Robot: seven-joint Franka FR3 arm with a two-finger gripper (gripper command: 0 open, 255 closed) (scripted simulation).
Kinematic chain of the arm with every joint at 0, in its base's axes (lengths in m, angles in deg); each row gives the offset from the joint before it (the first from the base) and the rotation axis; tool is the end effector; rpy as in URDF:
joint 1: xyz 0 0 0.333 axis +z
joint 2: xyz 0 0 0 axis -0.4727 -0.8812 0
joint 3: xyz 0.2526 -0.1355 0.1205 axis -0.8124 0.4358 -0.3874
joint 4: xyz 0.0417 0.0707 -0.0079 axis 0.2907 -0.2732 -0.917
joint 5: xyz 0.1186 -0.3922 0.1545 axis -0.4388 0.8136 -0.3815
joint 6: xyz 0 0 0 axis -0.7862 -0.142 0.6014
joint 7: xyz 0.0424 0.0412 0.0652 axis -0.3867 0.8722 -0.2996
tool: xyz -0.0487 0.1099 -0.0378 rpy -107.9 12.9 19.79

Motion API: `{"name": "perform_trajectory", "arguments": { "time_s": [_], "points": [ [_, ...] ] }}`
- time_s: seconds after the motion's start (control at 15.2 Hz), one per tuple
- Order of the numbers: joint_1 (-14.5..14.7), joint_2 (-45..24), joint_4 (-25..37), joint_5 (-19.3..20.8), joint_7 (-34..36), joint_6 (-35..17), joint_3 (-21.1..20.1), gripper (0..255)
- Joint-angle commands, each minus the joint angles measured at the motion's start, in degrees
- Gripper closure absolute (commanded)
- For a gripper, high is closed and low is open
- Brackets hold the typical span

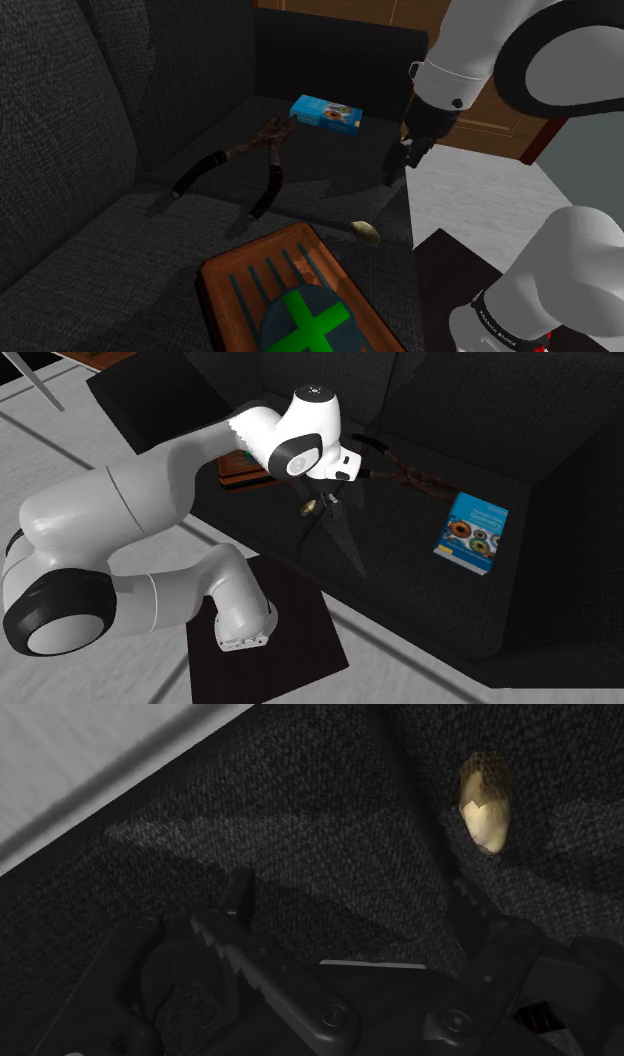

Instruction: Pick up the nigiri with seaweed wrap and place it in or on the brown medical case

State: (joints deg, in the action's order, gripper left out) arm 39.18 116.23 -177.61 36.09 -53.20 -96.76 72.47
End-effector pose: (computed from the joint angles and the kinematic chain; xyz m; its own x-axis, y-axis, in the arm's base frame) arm 0.3277 0.1490 0.4989 0.9887 0.1162 0.0944 0.1138 -0.9931 0.0296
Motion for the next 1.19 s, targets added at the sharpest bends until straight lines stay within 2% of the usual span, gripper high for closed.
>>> {"name": "perform_trajectory", "arguments": {
  "time_s": [0.0, 0.4, 0.86, 1.12],
  "points": [
    [1.74, -0.01, -1.66, -2.10, 1.00, -1.84, -1.71, 0],
    [6.89, -1.47, -4.49, -8.11, 4.13, -6.92, -7.19, 0],
    [7.18, -3.25, -8.80, -9.21, 3.98, -13.01, -8.55, 0],
    [7.20, -3.44, -9.14, -9.31, 3.96, -13.53, -8.67, 0]
  ]
}}
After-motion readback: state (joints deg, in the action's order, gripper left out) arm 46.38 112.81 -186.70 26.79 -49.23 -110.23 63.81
